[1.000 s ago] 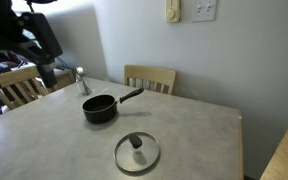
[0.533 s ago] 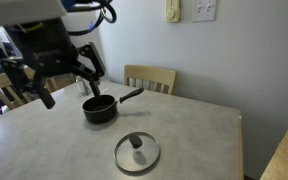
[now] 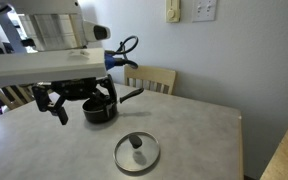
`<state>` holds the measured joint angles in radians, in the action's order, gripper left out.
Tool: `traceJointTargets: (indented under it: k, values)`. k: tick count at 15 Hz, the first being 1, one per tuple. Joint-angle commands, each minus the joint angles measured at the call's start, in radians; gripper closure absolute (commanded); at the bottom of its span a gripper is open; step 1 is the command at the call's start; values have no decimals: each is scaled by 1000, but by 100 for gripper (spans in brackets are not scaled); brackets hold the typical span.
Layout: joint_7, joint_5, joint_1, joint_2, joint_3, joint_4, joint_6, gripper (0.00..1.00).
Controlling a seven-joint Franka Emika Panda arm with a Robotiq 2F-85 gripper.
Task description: Pick up the lid and close the pot
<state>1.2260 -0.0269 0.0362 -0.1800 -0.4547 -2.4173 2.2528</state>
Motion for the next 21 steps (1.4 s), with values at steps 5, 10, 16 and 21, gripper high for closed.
traceJointTargets:
  k: [5, 10, 16, 21]
  values:
    - [59, 0, 85, 101, 77, 40, 16, 0]
    - [242, -34, 123, 241, 110, 143, -13, 0]
    - [349, -10, 175, 400, 186, 253, 16, 0]
    - [309, -2, 201, 431, 233, 246, 0, 0]
